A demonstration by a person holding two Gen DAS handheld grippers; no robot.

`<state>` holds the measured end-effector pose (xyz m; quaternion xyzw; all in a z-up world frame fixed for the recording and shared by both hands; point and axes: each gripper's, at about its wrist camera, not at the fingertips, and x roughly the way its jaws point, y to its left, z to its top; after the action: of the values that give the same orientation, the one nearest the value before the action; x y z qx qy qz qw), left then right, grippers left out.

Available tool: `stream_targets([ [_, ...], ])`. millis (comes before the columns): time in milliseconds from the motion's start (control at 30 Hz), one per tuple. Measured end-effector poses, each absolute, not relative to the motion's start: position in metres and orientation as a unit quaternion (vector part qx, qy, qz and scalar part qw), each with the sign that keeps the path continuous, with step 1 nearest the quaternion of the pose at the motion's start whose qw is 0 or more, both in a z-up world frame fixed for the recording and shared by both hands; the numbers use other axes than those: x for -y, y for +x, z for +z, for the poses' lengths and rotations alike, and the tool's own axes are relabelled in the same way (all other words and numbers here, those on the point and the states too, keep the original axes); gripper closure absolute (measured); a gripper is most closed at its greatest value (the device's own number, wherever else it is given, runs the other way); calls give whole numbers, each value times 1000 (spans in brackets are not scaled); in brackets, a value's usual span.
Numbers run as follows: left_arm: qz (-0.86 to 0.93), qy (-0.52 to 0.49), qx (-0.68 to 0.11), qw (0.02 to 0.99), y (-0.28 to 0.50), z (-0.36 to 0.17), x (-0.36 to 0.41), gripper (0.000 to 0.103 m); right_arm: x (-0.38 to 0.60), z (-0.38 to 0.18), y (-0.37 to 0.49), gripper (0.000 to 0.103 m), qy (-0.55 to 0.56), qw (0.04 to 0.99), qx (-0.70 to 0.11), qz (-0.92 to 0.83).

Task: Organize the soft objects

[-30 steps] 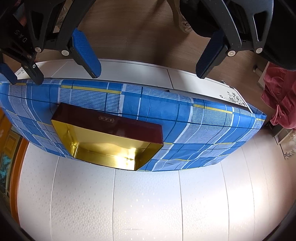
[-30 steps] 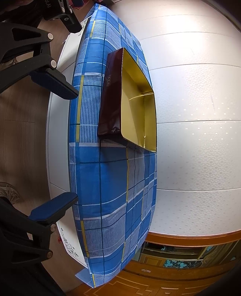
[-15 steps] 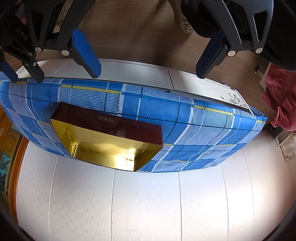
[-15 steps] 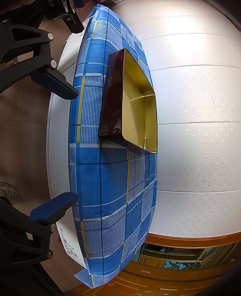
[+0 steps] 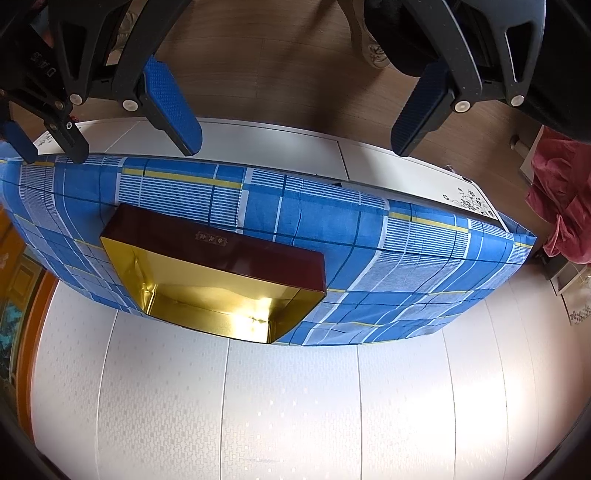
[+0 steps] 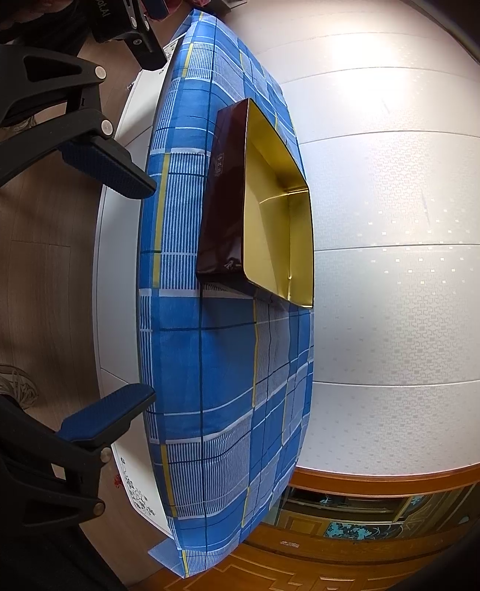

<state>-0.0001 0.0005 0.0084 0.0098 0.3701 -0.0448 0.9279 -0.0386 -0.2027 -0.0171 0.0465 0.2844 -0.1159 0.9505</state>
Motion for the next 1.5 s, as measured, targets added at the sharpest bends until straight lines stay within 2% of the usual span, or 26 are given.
stream_targets([
  [833, -77, -20, -397, 915, 7, 2, -7, 0, 201, -19, -37, 1, 46, 952, -287, -98],
  [1067, -101, -107, -440, 886, 19, -13, -29, 0, 202, -49, -15, 1, 27, 927, -365, -78],
  [1167, -96, -132, -460, 873, 24, -19, -35, 0, 189, -75, 0, 1, -39, 905, -420, -54],
  [1333, -66, -139, -454, 878, 21, -20, -45, 0, 147, -140, 22, 3, -211, 837, -505, 26],
  [1500, -57, -152, -465, 870, 25, -27, -55, 0, 130, -181, 38, 3, -369, 792, -486, 36],
])
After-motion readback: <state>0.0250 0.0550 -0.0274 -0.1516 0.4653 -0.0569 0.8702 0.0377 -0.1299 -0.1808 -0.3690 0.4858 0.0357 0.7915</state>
